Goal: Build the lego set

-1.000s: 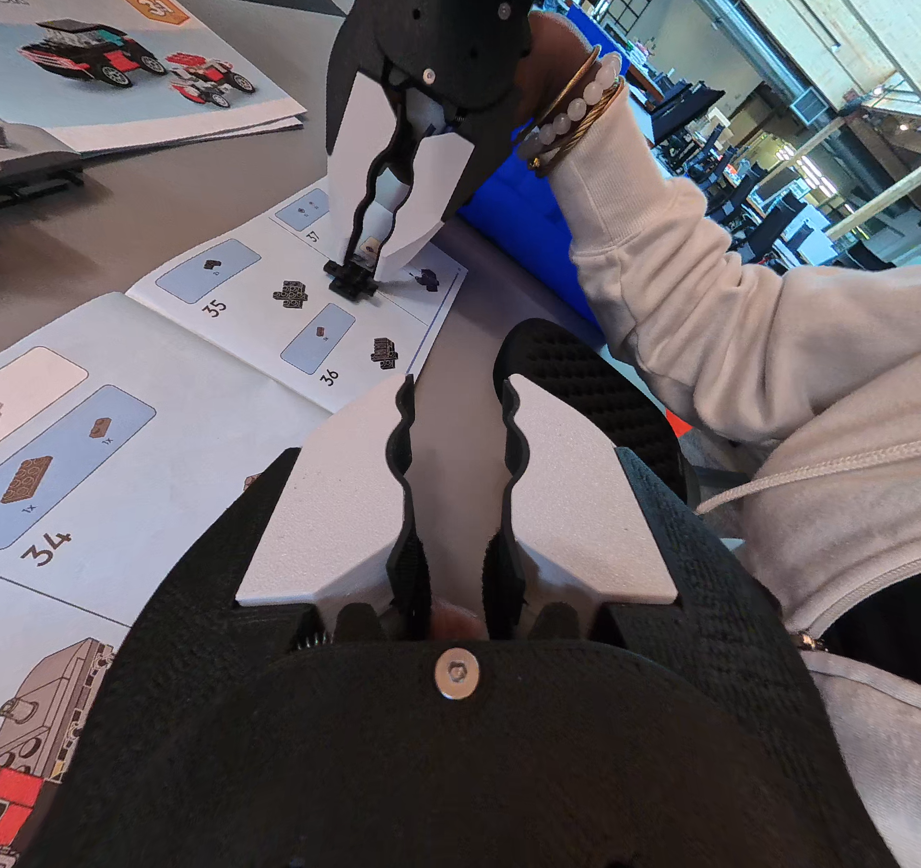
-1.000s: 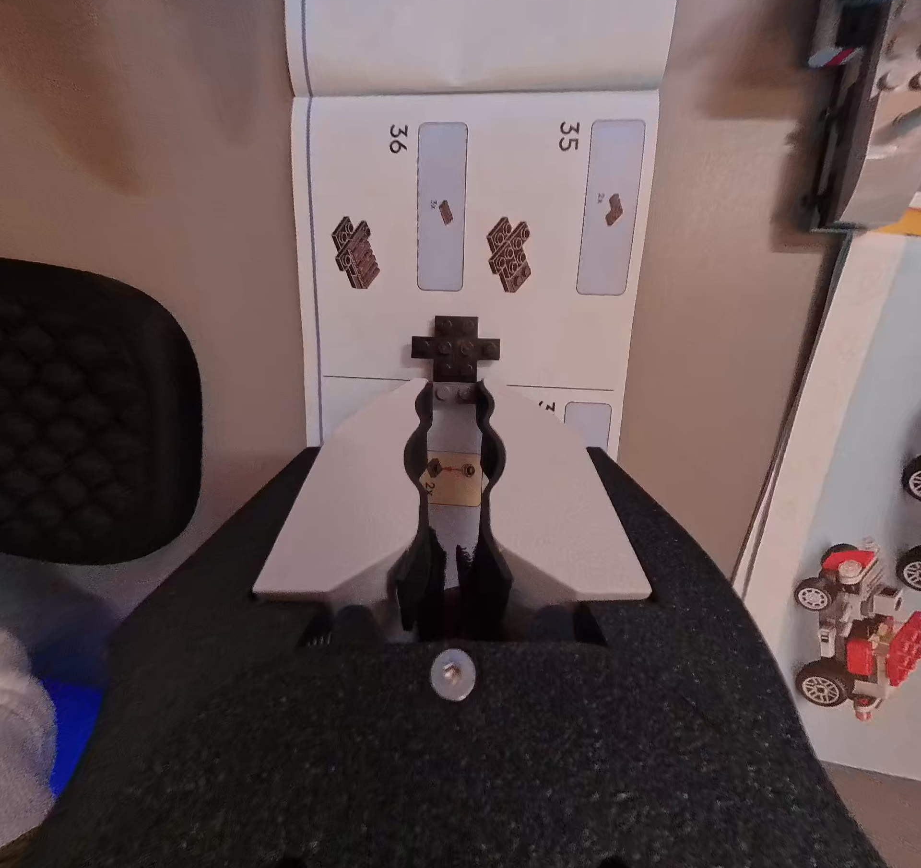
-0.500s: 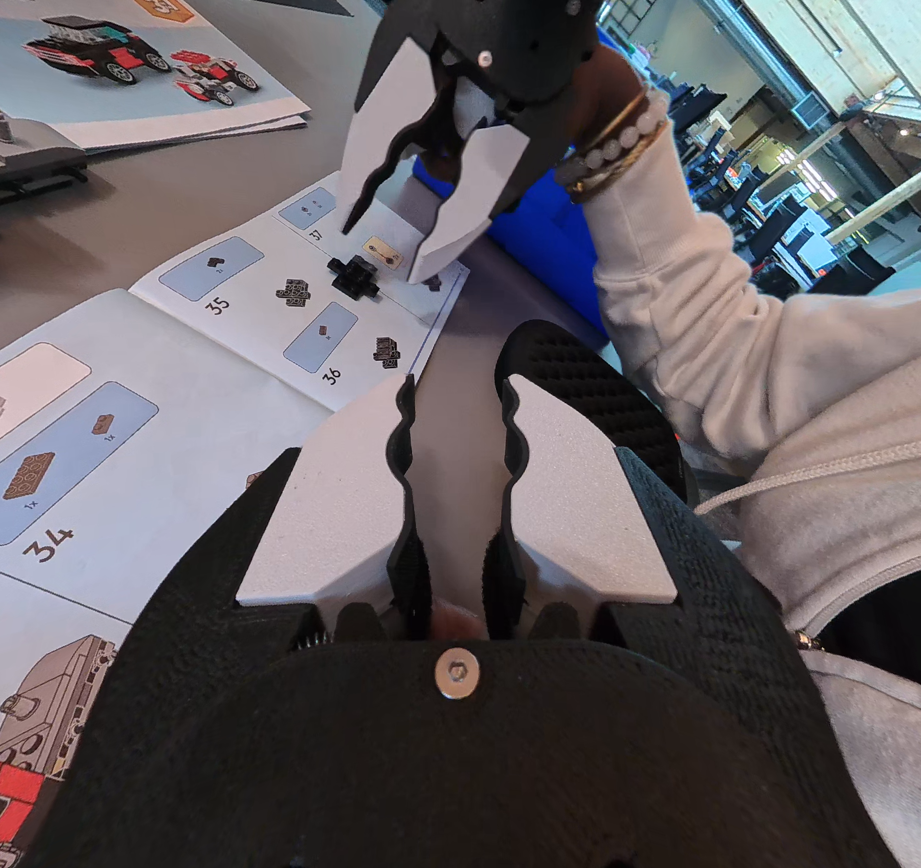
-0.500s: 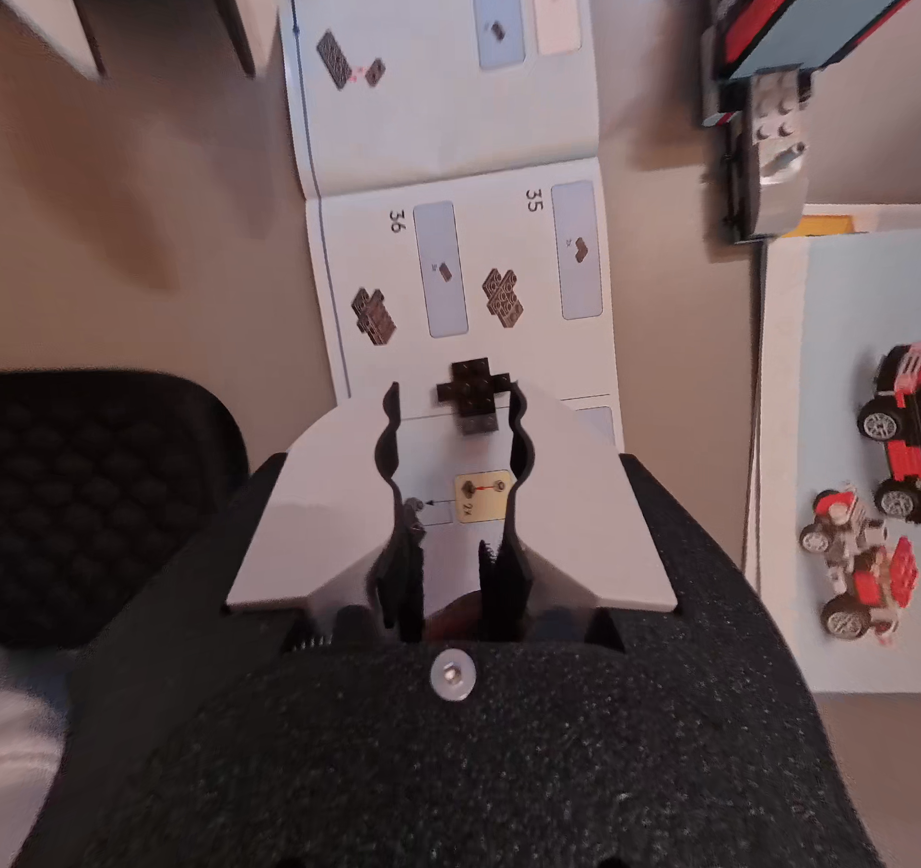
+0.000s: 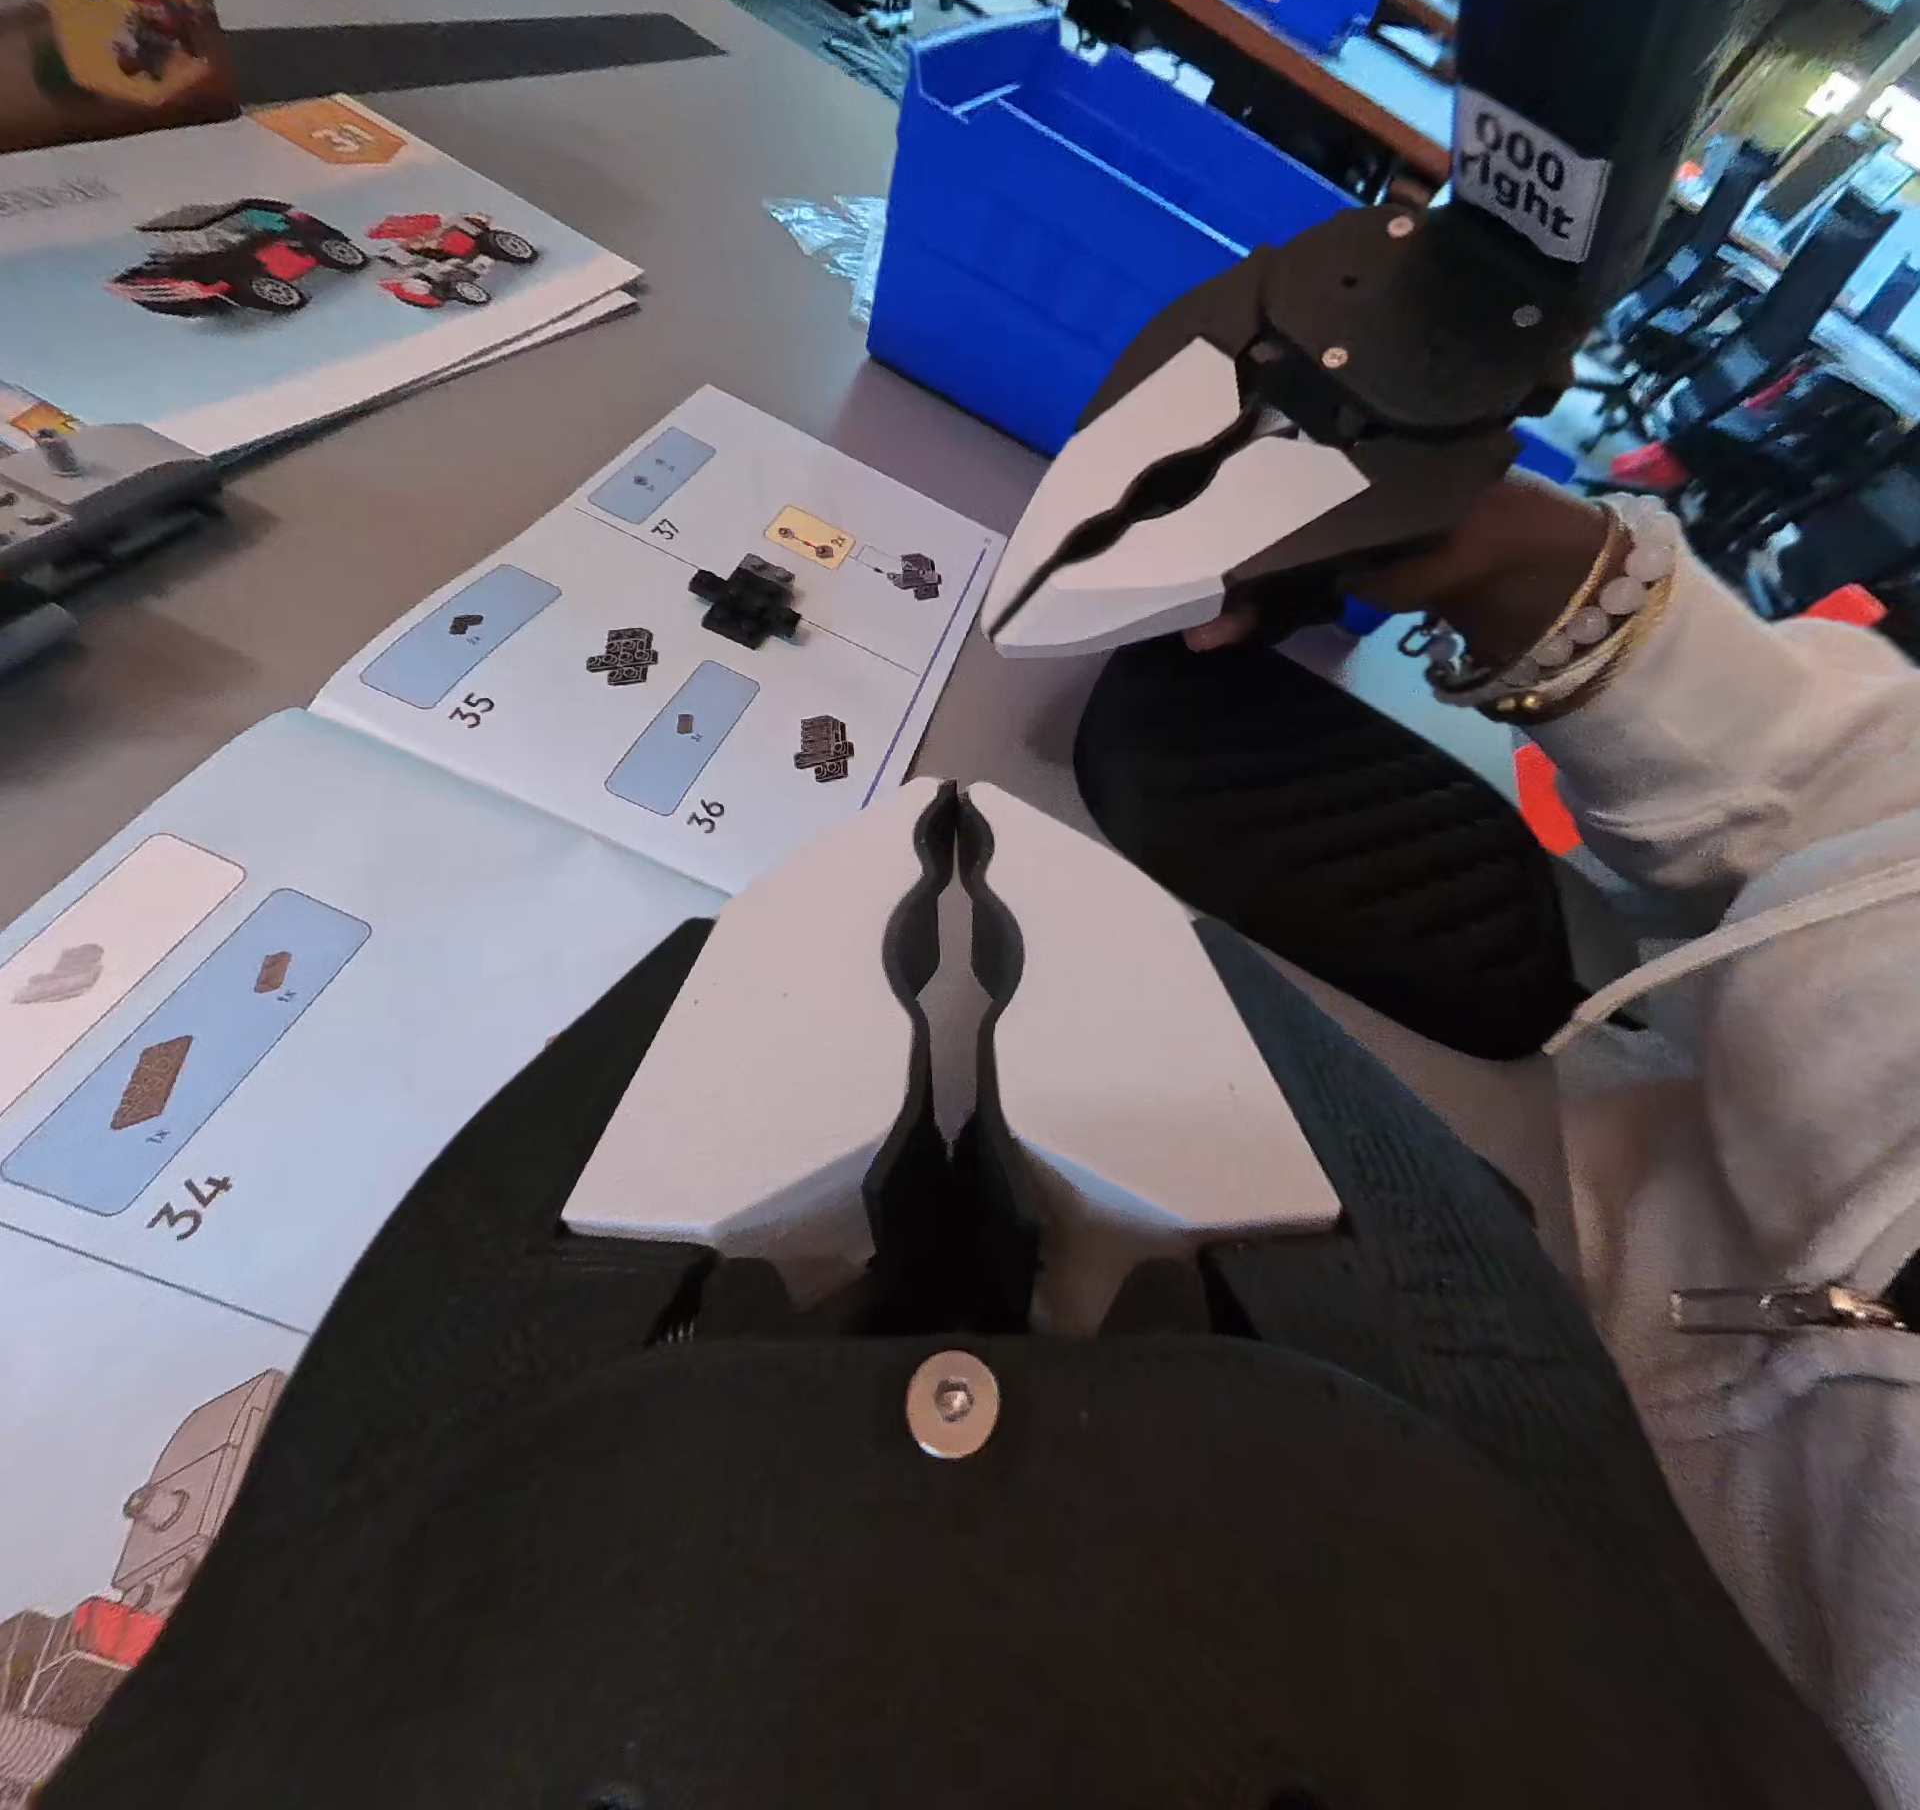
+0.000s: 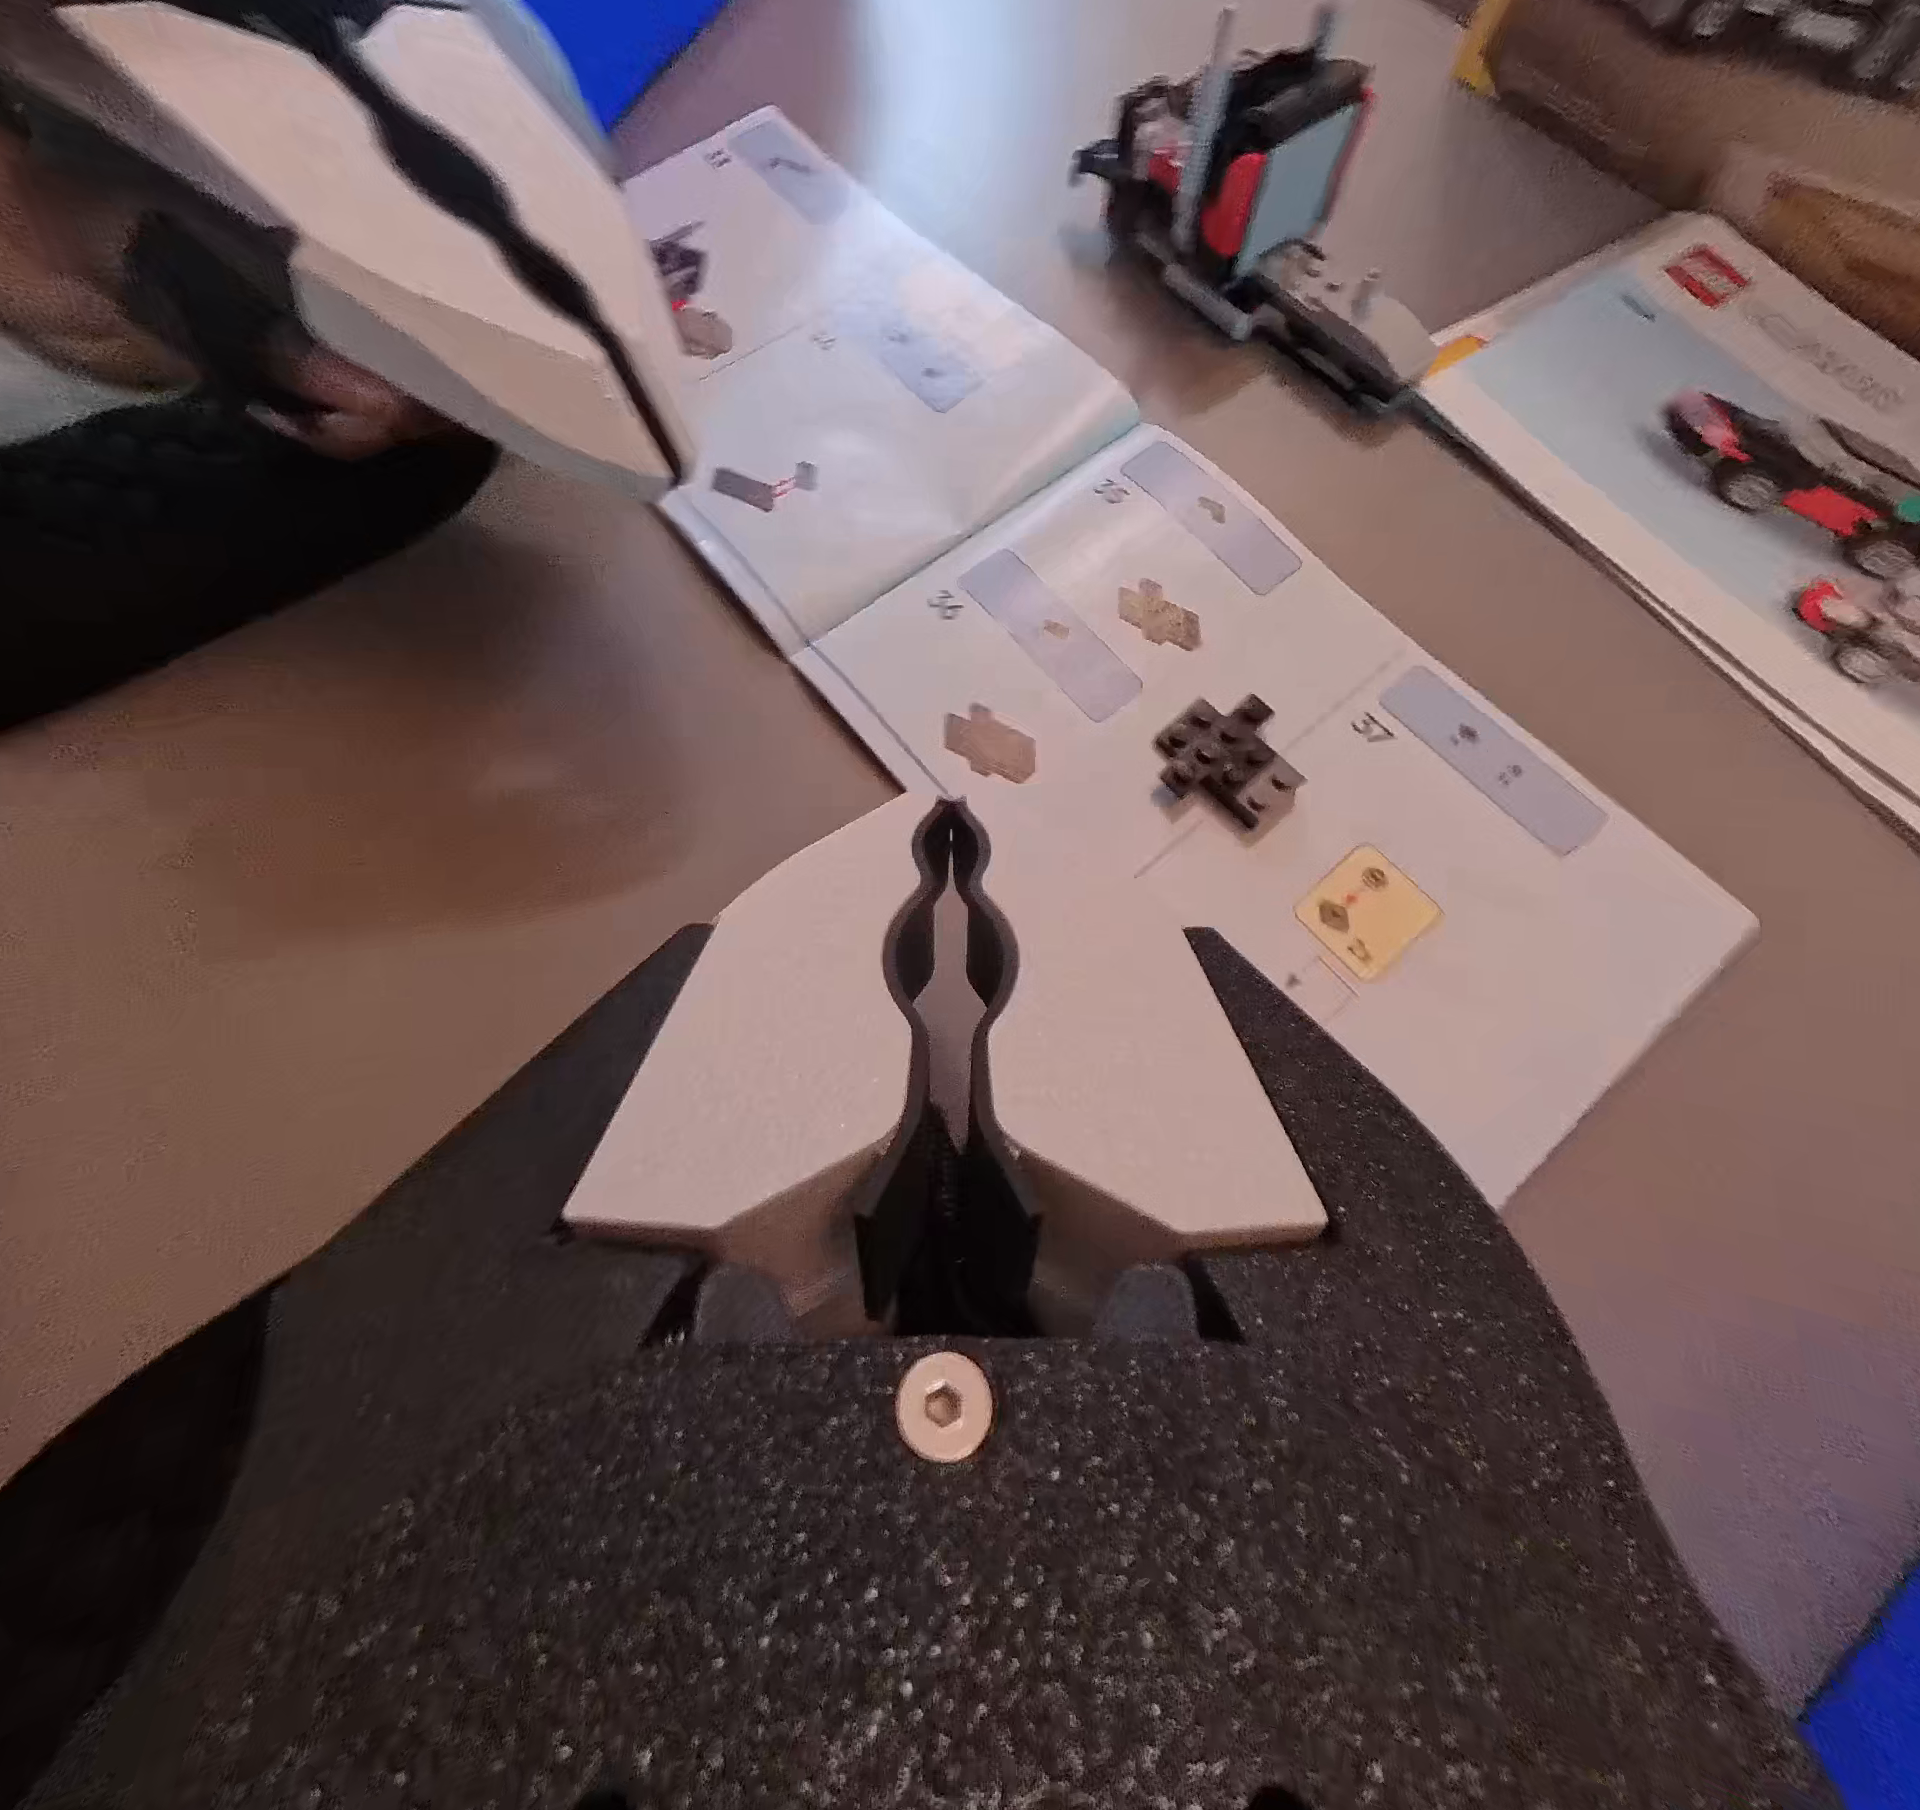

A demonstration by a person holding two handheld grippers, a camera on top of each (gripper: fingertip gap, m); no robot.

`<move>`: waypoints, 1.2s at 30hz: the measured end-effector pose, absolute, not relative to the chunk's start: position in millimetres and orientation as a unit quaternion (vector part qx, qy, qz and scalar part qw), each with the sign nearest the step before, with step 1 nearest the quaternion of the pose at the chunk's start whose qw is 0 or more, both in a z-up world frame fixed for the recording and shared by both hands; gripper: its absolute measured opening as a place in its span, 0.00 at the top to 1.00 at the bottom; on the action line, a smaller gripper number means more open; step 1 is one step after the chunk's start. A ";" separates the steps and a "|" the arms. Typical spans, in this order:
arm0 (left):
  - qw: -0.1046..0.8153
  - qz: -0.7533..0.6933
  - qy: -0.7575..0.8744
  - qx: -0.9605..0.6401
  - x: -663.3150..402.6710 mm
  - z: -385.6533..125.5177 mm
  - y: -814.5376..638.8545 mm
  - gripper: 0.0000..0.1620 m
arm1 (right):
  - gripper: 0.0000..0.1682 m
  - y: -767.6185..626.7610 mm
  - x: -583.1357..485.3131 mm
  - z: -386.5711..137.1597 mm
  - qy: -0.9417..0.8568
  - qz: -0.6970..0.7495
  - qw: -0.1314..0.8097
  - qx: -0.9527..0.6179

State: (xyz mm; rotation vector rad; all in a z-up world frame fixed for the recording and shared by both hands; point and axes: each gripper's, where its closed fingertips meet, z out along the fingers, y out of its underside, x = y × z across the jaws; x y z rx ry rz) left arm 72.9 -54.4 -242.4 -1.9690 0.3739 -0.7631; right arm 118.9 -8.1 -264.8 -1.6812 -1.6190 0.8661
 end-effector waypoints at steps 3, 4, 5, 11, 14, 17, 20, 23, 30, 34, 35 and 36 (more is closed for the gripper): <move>0.473 -0.289 0.158 -0.817 73.7 -247.7 -52.6 1.00 | 0.92 0.4 120.2 -270.4 -0.566 0.324 0.350 -0.672; 0.471 -0.287 0.155 -0.820 73.0 -248.8 -51.8 0.99 | 0.85 4.1 121.7 -272.0 -0.560 0.312 0.352 -0.682; 0.467 -0.289 0.151 -0.822 72.5 -249.8 -51.3 0.94 | 0.84 4.7 121.8 -270.4 -0.560 0.308 0.360 -0.680; 0.474 -0.308 0.171 -0.807 77.0 -245.2 -56.9 1.00 | 0.97 -3.1 131.5 -247.2 -0.552 0.280 0.470 -0.630; 0.457 -0.307 0.172 -0.817 78.7 -250.9 -55.8 0.99 | 0.77 -2.9 143.4 -241.0 -0.512 0.295 0.479 -0.649; 0.439 -0.307 0.171 -0.827 79.8 -256.6 -54.9 0.96 | 1.00 -8.0 152.6 -227.2 -0.474 0.356 0.462 -0.660; 0.442 -0.327 0.171 -0.818 80.4 -252.8 -57.0 1.00 | 0.98 -10.0 160.4 -198.7 -0.457 0.380 0.454 -0.664; 0.453 -0.342 0.174 -0.805 80.8 -247.2 -59.7 1.00 | 0.85 1.4 189.6 -144.7 -0.451 0.359 0.494 -0.651; 0.462 -0.351 0.145 -0.802 74.6 -244.2 -56.0 0.99 | 0.71 72.3 353.3 -136.1 -0.430 0.181 0.437 -0.769; 0.476 -0.366 0.119 -0.791 68.0 -238.5 -54.1 0.98 | 0.70 90.6 404.4 -178.1 -0.444 0.144 0.358 -0.808; 0.481 -0.368 0.115 -0.787 66.8 -236.9 -54.0 0.98 | 0.71 91.8 408.3 -185.3 -0.454 0.147 0.349 -0.806; 0.485 -0.369 0.114 -0.784 66.2 -235.7 -54.4 0.98 | 0.71 92.2 410.6 -192.4 -0.463 0.155 0.337 -0.805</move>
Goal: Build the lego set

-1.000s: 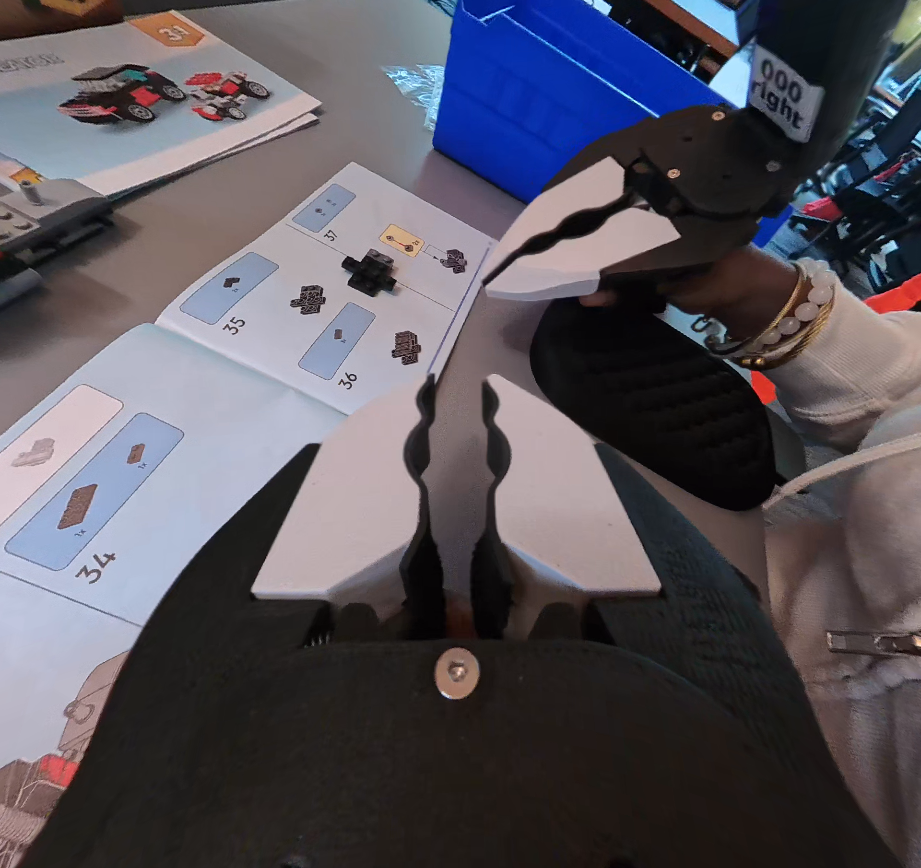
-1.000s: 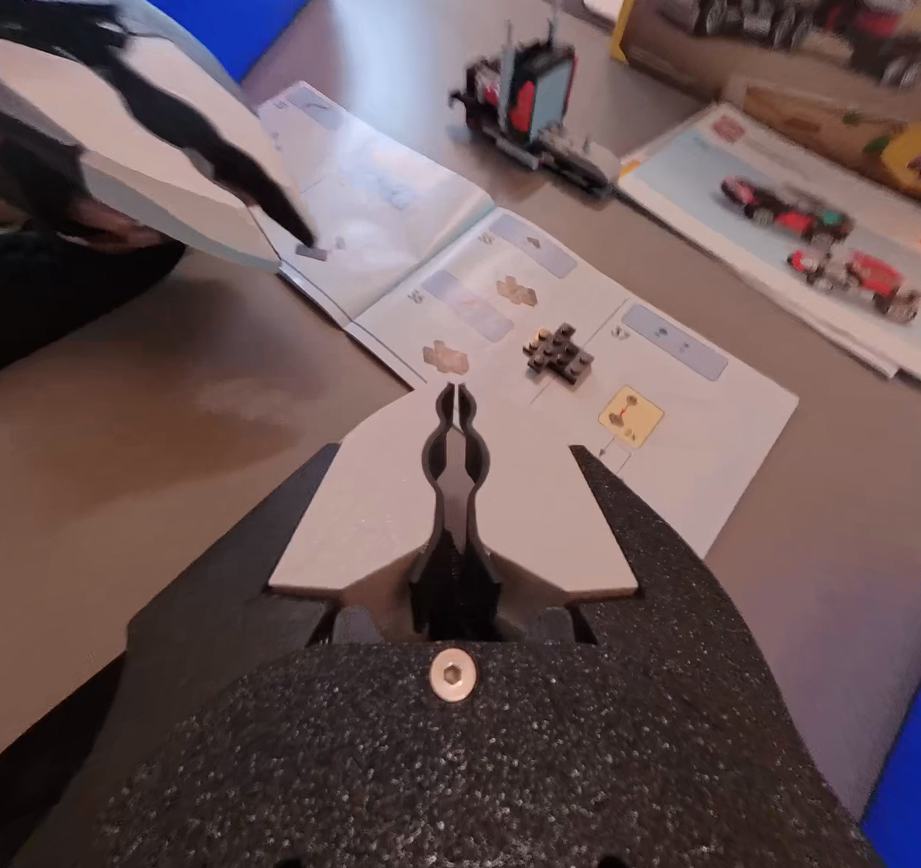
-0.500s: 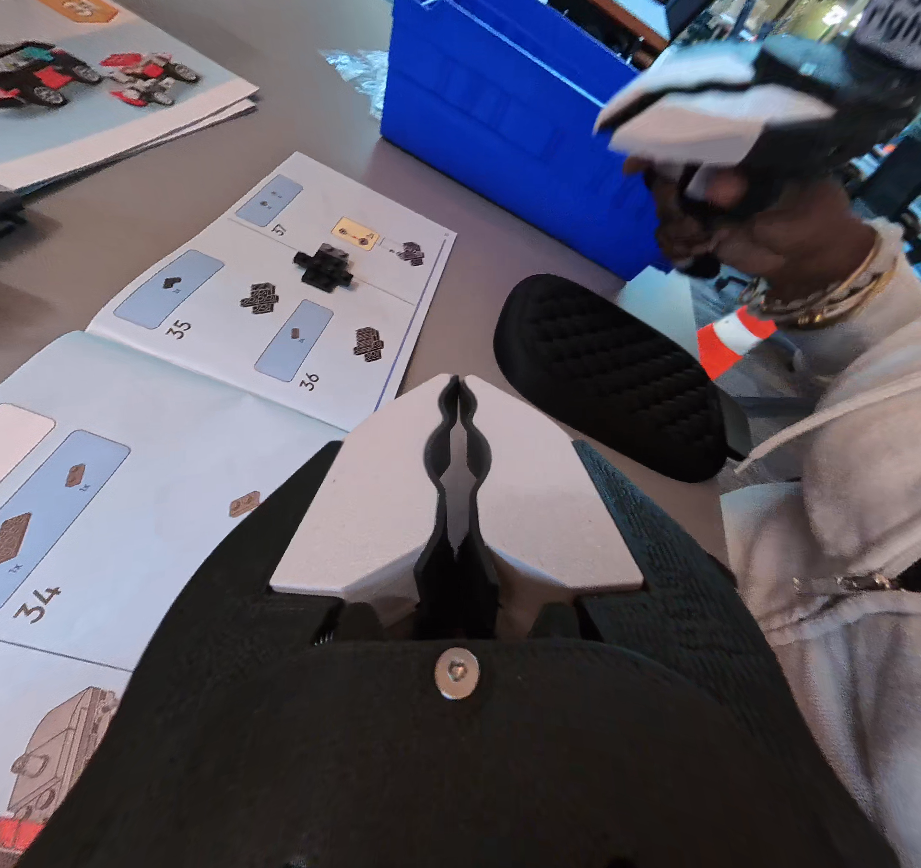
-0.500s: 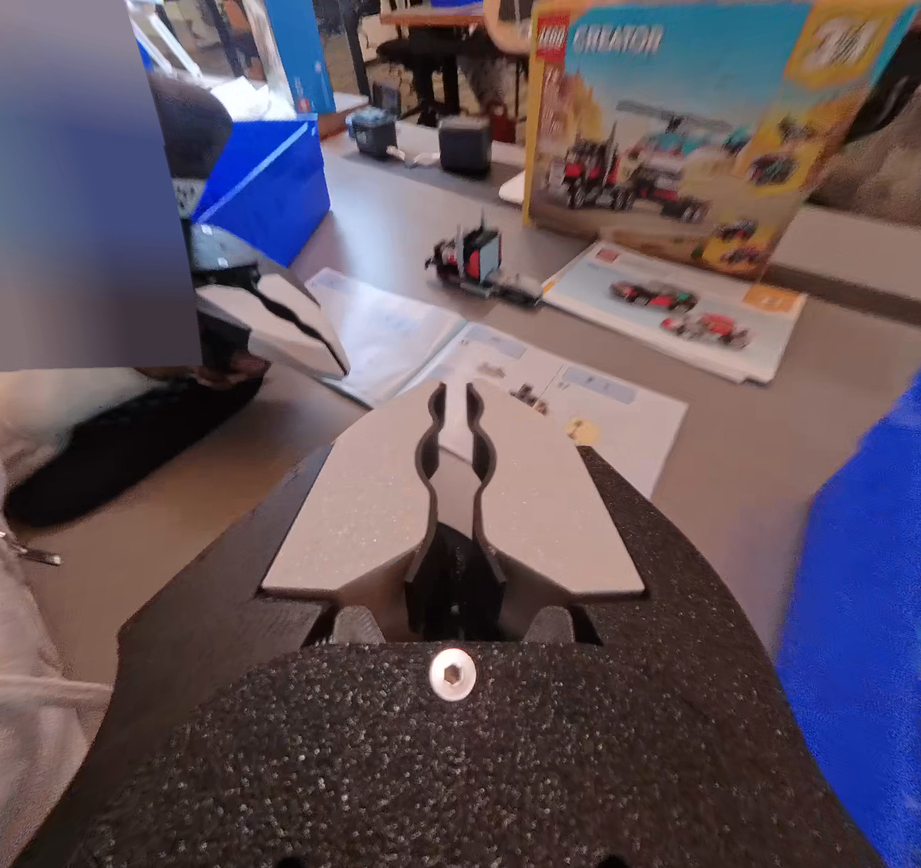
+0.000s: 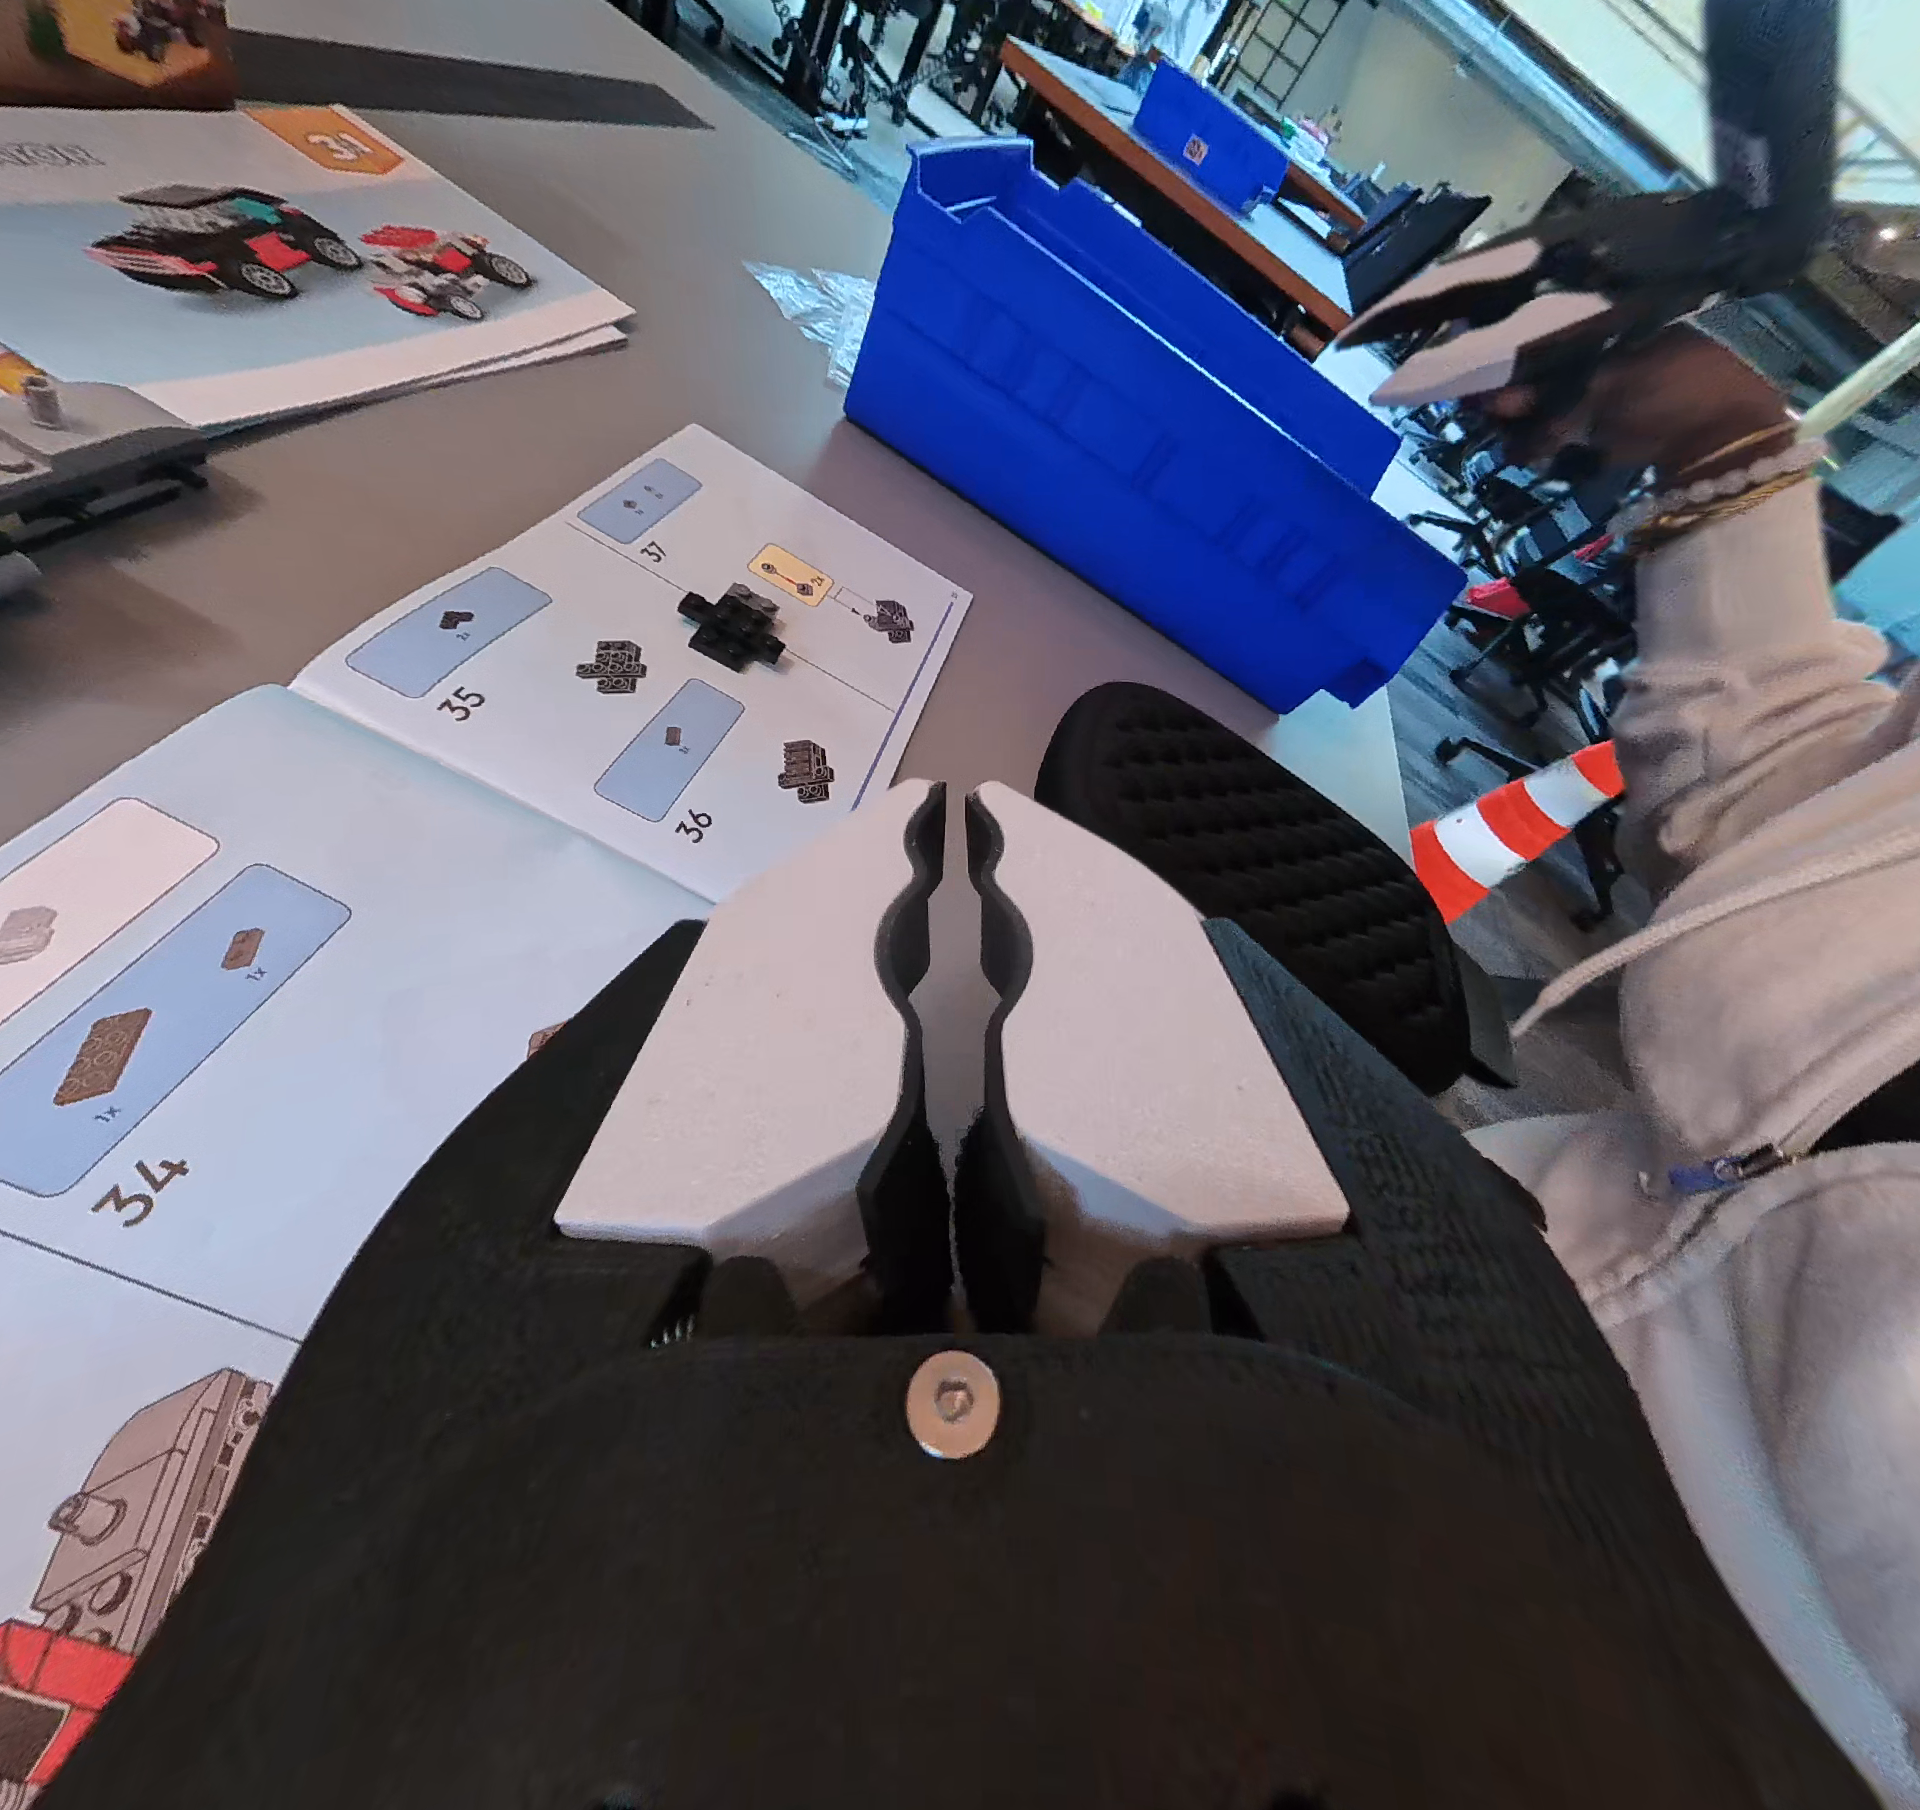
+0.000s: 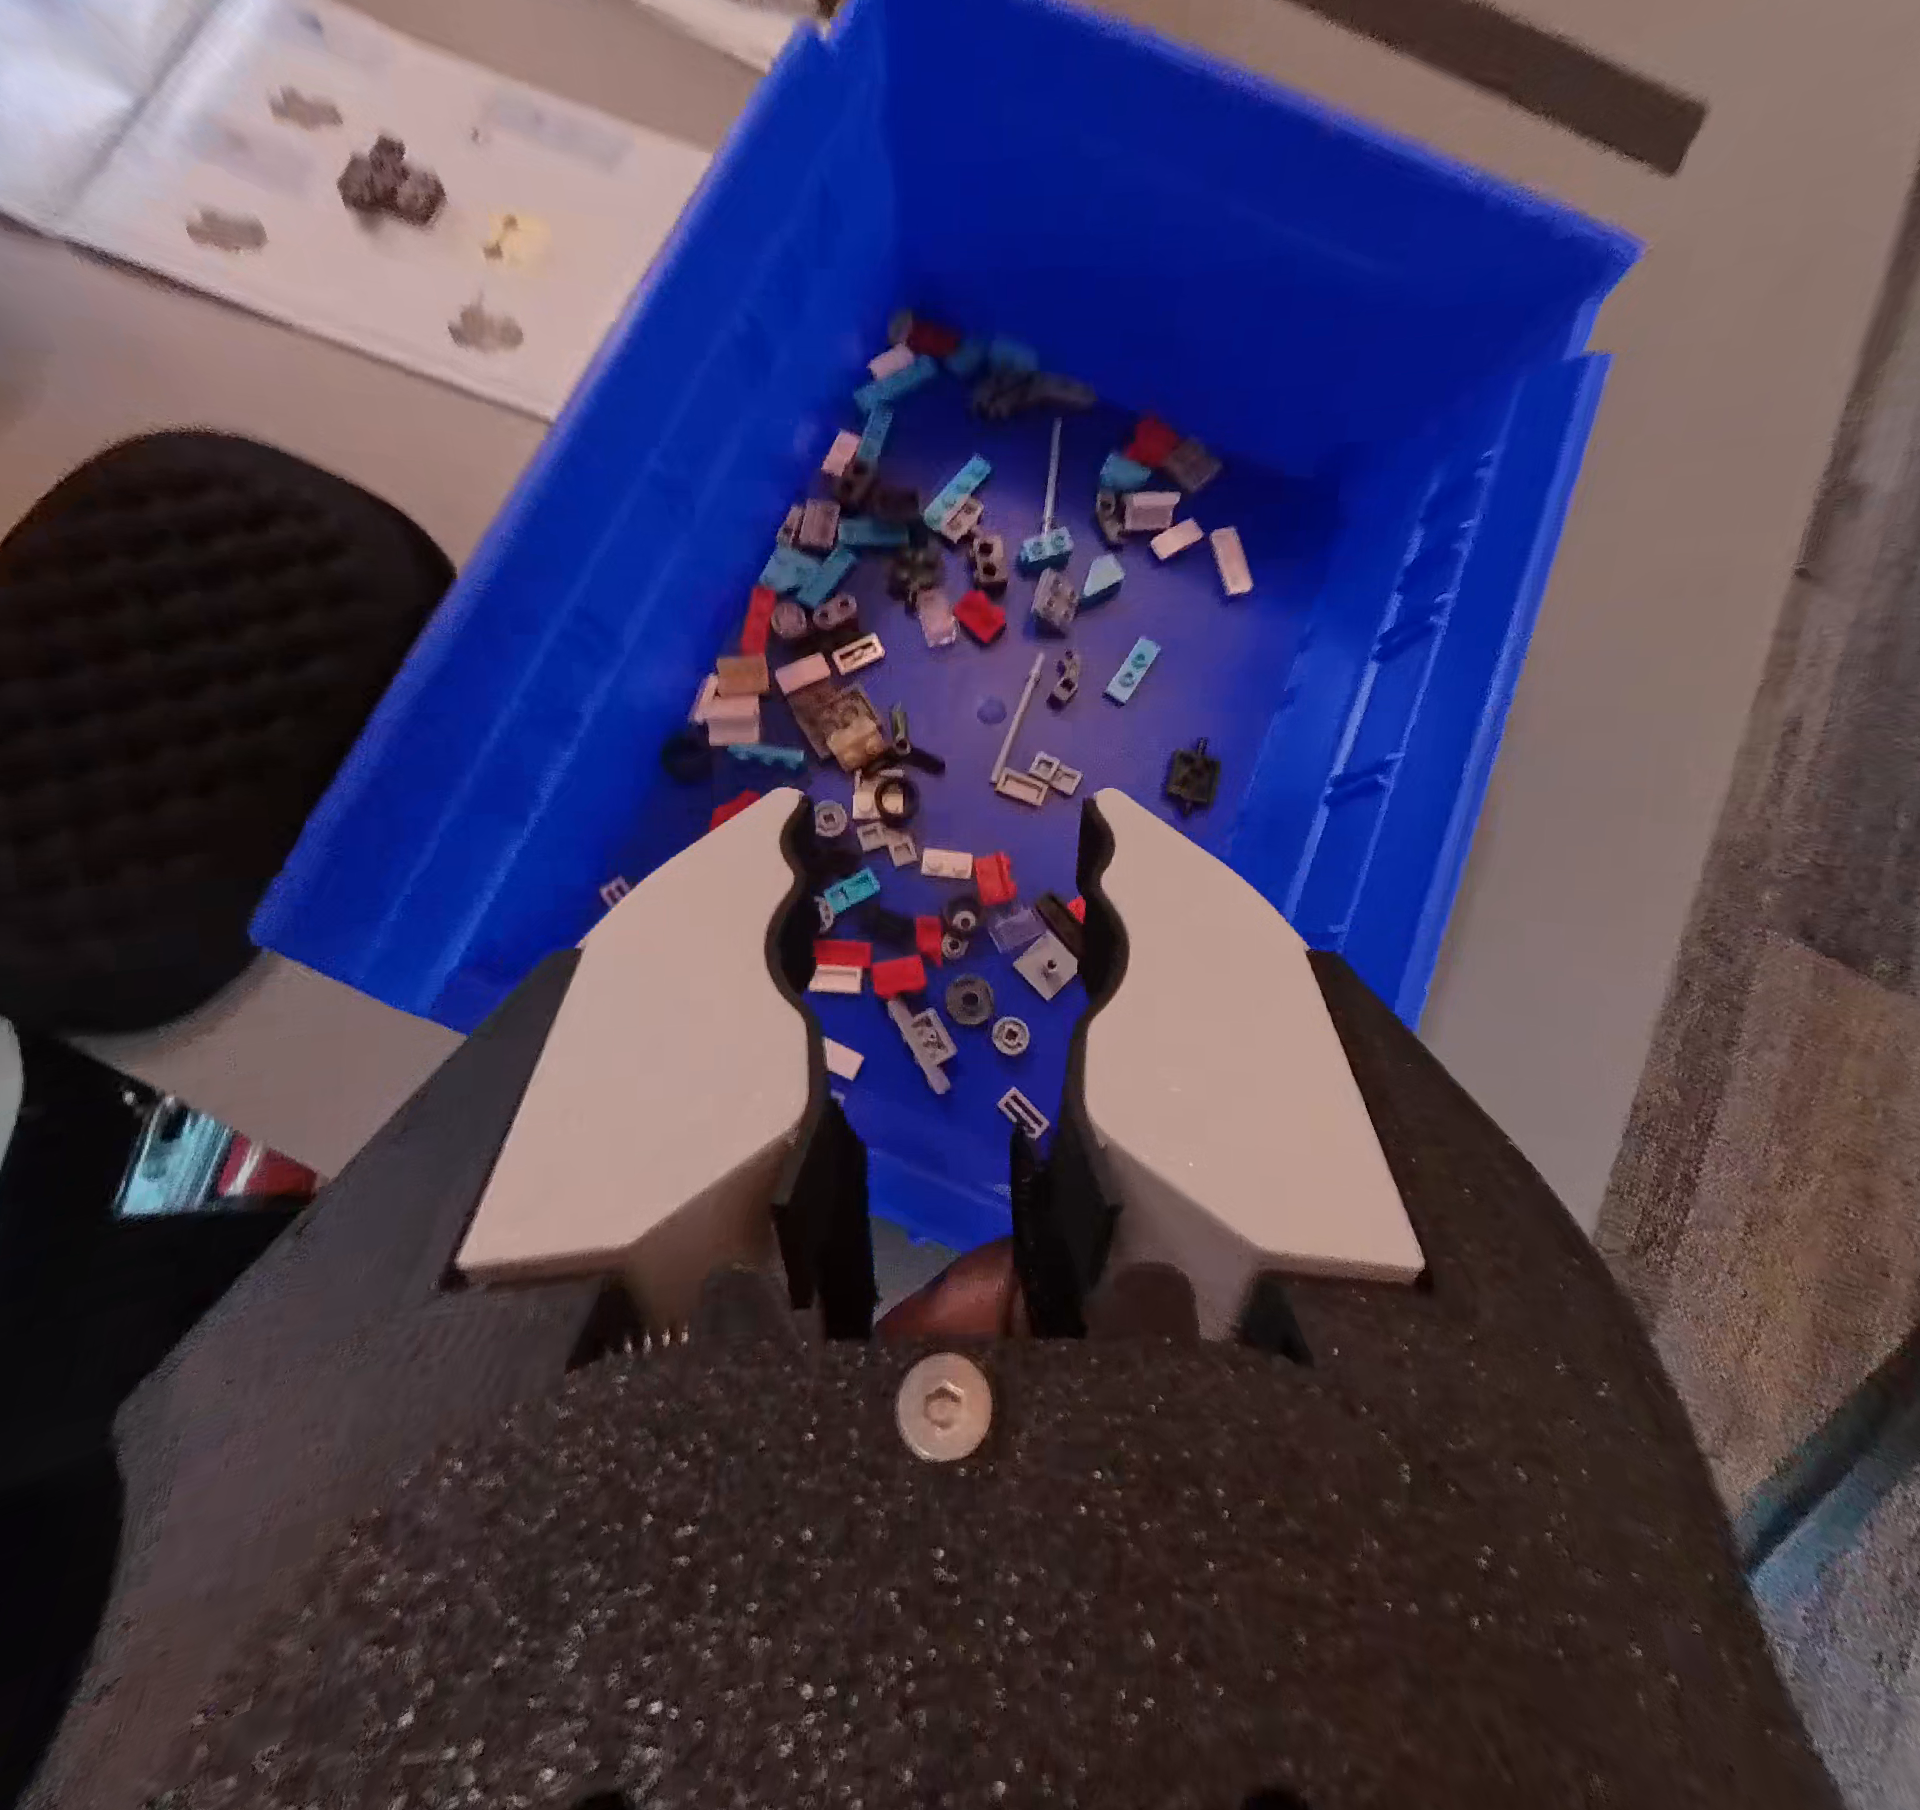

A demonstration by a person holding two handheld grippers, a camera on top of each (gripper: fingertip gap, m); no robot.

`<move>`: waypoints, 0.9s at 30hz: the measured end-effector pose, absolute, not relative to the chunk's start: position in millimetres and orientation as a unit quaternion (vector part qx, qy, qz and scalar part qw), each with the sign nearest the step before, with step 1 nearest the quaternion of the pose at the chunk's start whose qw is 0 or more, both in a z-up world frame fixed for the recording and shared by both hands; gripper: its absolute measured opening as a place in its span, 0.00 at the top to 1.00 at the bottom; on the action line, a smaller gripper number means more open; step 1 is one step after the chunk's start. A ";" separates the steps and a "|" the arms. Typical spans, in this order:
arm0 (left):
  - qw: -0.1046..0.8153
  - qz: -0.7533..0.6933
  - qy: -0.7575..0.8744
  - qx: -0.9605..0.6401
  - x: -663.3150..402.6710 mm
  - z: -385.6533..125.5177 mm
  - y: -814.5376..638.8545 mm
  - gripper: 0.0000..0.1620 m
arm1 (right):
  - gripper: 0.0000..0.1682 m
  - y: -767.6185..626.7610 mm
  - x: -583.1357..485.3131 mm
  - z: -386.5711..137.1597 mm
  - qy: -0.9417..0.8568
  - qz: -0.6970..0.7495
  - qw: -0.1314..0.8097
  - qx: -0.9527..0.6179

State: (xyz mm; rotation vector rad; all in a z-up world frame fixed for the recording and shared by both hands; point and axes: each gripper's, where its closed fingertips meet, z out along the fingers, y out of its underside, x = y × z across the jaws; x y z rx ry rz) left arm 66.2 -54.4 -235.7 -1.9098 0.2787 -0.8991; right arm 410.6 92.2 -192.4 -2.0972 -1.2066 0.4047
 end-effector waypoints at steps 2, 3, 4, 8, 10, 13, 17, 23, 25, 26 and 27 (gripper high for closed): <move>0.489 -0.368 0.117 -0.782 66.5 -234.8 -55.0 0.97 | 0.72 92.2 414.2 -206.6 -0.484 0.166 0.308 -0.802; 0.489 -0.367 0.120 -0.782 67.0 -234.8 -55.3 0.97 | 0.72 92.8 416.5 -213.6 -0.500 0.160 0.295 -0.799; 0.488 -0.368 0.122 -0.782 67.7 -234.9 -55.7 0.97 | 0.72 92.1 418.1 -220.7 -0.519 0.155 0.280 -0.793; 0.497 -0.374 0.120 -0.774 66.6 -231.7 -56.5 0.97 | 0.71 87.3 411.3 -246.0 -0.582 0.157 0.226 -0.765; 0.501 -0.373 0.120 -0.772 66.1 -231.0 -56.7 0.97 | 0.71 87.4 401.6 -254.3 -0.599 0.163 0.222 -0.752; 0.505 -0.369 0.116 -0.772 64.7 -230.8 -55.9 0.97 | 0.70 86.0 388.3 -262.4 -0.621 0.166 0.223 -0.733; 0.510 -0.370 0.113 -0.768 63.7 -229.3 -56.1 0.97 | 0.71 81.0 378.3 -265.6 -0.636 0.181 0.228 -0.715; 0.486 -0.369 0.112 -0.785 65.9 -236.8 -53.8 0.97 | 0.70 97.0 381.4 -265.0 -0.582 0.188 0.275 -0.742; 0.473 -0.361 0.122 -0.795 69.4 -241.5 -53.9 0.97 | 0.70 101.0 386.1 -268.5 -0.567 0.186 0.278 -0.753; 0.468 -0.357 0.128 -0.798 70.9 -243.2 -54.2 0.97 | 0.70 100.3 388.0 -270.0 -0.566 0.184 0.277 -0.755; 0.466 -0.355 0.131 -0.800 71.8 -244.3 -54.4 0.97 | 0.70 97.9 388.9 -270.4 -0.568 0.185 0.274 -0.753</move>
